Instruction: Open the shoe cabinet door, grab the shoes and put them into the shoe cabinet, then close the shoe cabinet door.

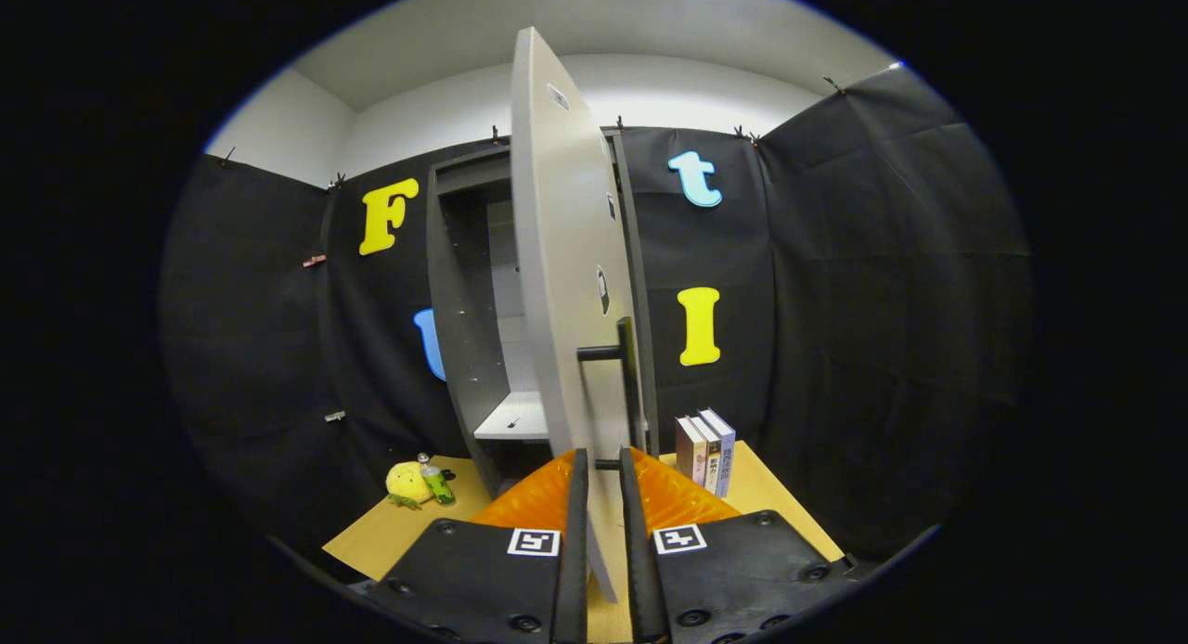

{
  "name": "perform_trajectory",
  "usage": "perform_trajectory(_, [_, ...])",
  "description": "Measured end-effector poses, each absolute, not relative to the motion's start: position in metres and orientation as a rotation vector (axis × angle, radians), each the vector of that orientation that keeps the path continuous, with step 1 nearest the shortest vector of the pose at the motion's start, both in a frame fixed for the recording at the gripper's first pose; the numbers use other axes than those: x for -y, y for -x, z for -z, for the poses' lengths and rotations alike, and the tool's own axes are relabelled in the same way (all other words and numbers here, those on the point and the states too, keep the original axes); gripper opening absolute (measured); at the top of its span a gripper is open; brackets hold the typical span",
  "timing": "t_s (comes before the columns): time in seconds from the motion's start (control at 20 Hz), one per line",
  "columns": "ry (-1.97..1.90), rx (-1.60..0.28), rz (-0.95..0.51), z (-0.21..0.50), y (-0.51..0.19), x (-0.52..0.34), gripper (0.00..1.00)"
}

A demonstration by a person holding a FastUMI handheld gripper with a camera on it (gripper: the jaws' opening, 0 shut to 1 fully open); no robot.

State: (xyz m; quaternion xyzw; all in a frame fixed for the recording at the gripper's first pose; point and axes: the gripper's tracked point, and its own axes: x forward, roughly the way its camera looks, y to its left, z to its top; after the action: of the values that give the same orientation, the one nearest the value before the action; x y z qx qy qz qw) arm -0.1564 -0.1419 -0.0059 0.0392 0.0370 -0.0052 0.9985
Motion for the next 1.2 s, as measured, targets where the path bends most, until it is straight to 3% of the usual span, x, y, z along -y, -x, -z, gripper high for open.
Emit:
perform_trajectory(0.35, [-0.076, -0.158, -0.058, 0.056, 0.176, 0.133, 0.22])
perform_trajectory(0.75, [-0.029, -0.248, -0.149, 0.171, 0.154, 0.071, 0.22])
perform_trajectory(1.2, [0.022, -0.476, -0.095, 0.331, 0.139, 0.05, 0.22])
